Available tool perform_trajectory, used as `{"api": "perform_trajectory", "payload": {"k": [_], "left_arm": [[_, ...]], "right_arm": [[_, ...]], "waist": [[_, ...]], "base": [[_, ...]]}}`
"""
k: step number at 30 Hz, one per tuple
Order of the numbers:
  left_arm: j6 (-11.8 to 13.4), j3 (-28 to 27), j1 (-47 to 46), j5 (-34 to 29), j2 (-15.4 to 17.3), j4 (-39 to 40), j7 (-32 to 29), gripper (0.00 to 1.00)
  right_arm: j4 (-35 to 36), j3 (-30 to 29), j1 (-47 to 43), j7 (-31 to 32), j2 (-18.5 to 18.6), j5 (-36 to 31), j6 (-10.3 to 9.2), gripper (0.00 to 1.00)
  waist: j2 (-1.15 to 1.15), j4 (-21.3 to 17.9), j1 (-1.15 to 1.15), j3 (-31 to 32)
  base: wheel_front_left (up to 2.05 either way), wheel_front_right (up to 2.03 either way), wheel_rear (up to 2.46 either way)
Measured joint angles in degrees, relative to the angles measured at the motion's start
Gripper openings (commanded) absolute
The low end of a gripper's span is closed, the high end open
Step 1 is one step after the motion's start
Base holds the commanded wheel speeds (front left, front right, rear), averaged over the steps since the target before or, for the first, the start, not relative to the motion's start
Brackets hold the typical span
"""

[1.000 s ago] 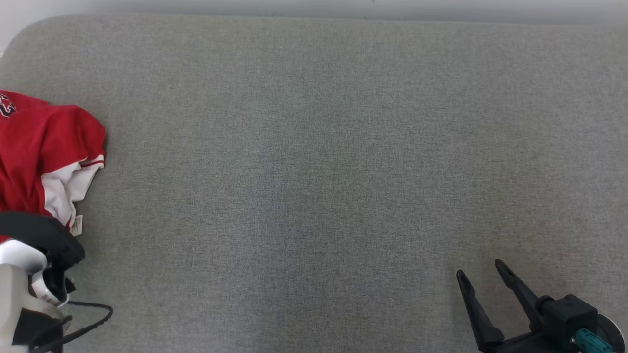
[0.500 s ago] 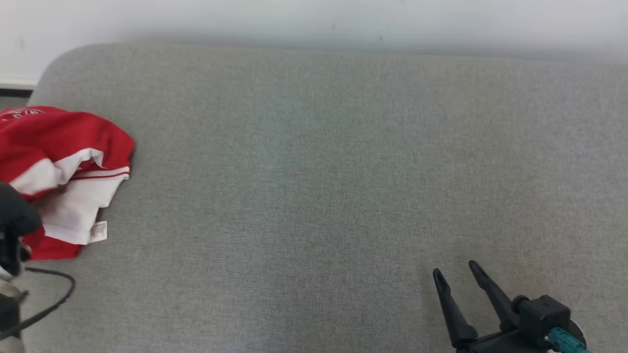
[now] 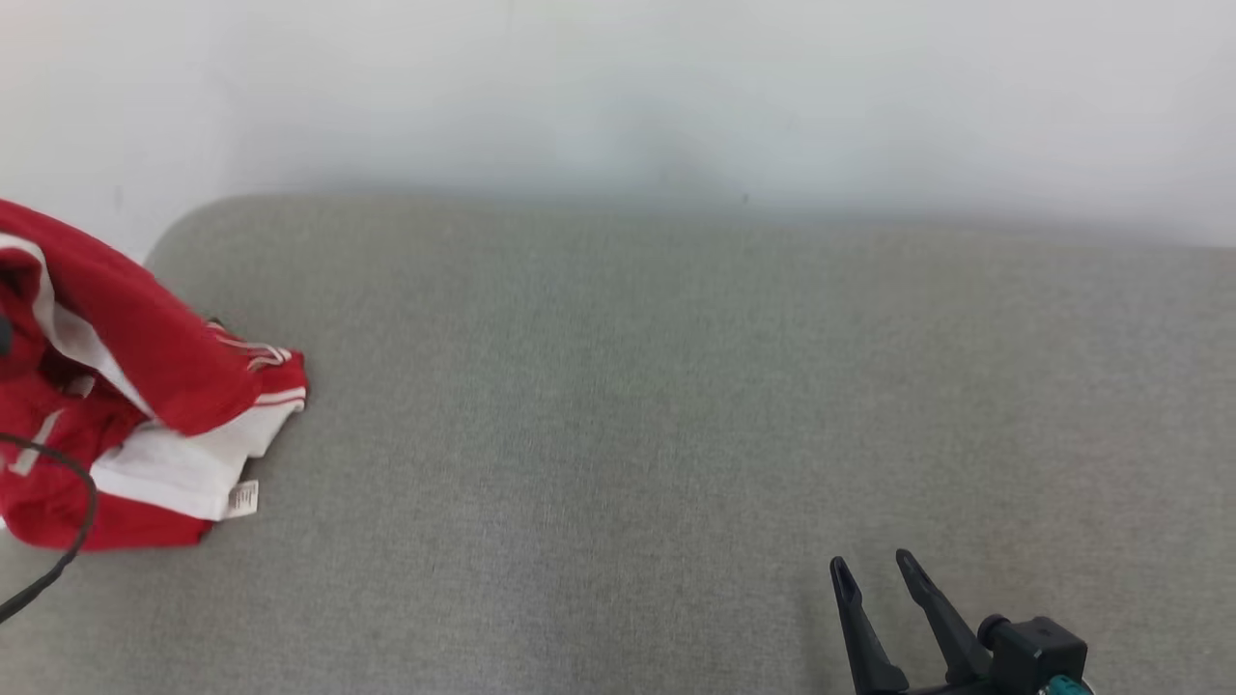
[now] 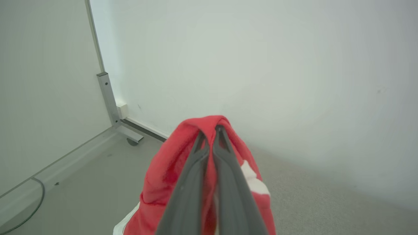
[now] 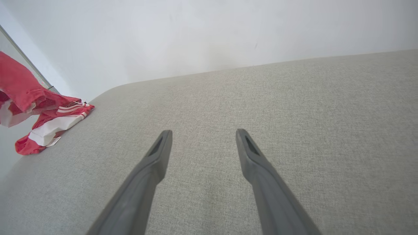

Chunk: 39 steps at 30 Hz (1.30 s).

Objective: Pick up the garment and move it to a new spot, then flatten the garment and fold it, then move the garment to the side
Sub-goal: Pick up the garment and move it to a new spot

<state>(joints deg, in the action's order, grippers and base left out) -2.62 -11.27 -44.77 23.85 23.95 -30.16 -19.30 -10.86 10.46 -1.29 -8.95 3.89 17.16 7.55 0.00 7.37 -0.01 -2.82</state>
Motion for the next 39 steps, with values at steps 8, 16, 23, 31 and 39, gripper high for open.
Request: {"api": "perform_trajectory", "payload": {"k": [8, 16, 23, 31, 39], "left_arm": [[-1.48, -0.44, 0.08, 4.49, -1.10, 10.82, -3.19, 0.00], [-2.20, 0.63, 1.68, 9.36, -6.54, 20.76, -4.25, 0.00], [-2.46, 3.14, 5.69, 12.52, -13.73, 27.84, -1.88, 0.00], [-3.02, 9.50, 11.11, 13.47, -19.46, 28.17, 2.98, 0.00], [-2.46, 17.48, 15.00, 10.38, -20.80, 17.89, 10.93, 0.00]], "right_arm": [[-3.03, -1.32, 0.25, -2.75, -0.78, 0.92, 0.00, 1.00], [-4.05, -1.96, 0.49, -3.35, -0.92, 0.87, 0.00, 1.00], [-3.44, -2.63, 0.96, -2.79, -0.97, -0.36, 0.00, 1.00], [-1.96, -2.99, 0.86, -1.26, -0.94, -1.62, 0.00, 1.00], [-1.16, -1.55, 0.80, -0.59, -0.83, -1.57, 0.00, 1.00]], "waist": [[0.00, -3.47, 0.00, 4.27], [0.00, -10.04, 0.00, 5.60], [0.00, -16.49, 0.01, 5.95], [0.01, -23.49, 0.01, 5.53], [0.01, -28.90, 0.01, 3.96]], "base": [[0.00, 0.00, 0.00], [0.00, 0.00, 0.00], [0.00, 0.00, 0.00], [0.00, 0.00, 0.00], [0.00, 0.00, 0.00]]}}
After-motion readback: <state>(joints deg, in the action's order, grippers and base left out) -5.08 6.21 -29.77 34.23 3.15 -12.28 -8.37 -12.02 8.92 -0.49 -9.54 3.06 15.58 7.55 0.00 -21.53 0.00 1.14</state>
